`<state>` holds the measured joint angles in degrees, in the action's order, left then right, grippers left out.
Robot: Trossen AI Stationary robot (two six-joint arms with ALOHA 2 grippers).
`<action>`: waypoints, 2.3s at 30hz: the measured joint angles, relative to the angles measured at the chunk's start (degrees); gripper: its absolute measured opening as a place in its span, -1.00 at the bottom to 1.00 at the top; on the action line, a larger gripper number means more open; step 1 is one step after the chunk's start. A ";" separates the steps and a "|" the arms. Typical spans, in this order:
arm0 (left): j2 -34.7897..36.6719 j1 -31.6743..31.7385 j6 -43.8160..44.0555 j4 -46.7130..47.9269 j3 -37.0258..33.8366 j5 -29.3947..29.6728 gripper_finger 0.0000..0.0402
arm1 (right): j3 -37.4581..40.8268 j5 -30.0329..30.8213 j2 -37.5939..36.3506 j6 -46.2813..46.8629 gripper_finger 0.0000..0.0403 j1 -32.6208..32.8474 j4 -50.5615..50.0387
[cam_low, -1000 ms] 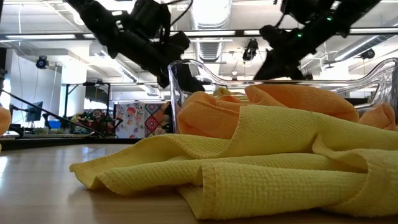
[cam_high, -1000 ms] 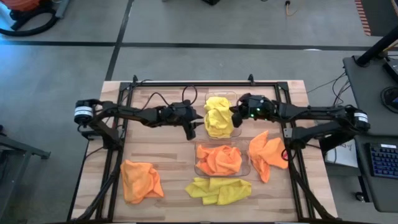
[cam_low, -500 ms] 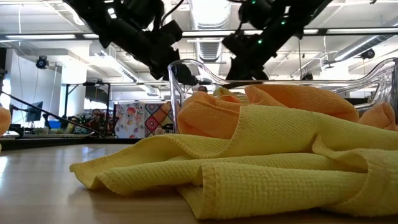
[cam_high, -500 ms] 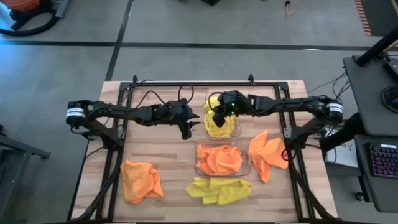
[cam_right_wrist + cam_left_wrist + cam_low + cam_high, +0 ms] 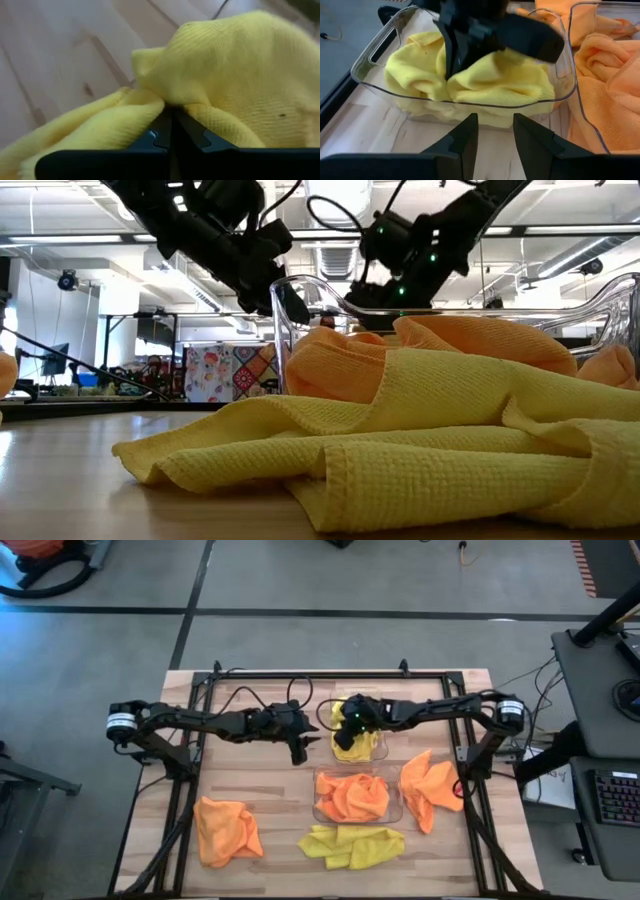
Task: Sort microfiber towel by color & place in baskets
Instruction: Put the yellow towel into the top transparent bin, then put the orange towel into the bottom transparent bin
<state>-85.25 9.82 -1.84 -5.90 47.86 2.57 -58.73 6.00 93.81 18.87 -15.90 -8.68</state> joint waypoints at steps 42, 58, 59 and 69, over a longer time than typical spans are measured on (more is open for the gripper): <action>0.73 -0.02 2.61 -0.05 0.00 0.00 -0.46 | 1.50 0.02 -1.15 -2.38 -0.96 -0.13 5.11; 8.48 -0.02 4.63 3.30 0.11 0.00 -0.46 | -0.20 0.36 -10.76 -4.02 -0.96 -0.24 -8.96; 9.26 -0.03 5.42 4.26 0.11 -0.01 -0.46 | -0.96 0.93 -12.18 -4.35 -0.96 -0.24 -11.76; 17.13 -4.40 12.50 21.51 0.11 -0.11 -0.46 | -2.89 1.52 -27.12 -4.47 -0.95 3.44 -23.85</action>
<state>-68.12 5.42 10.67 15.61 47.97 2.46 -61.63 7.52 66.69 14.40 -12.46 -32.53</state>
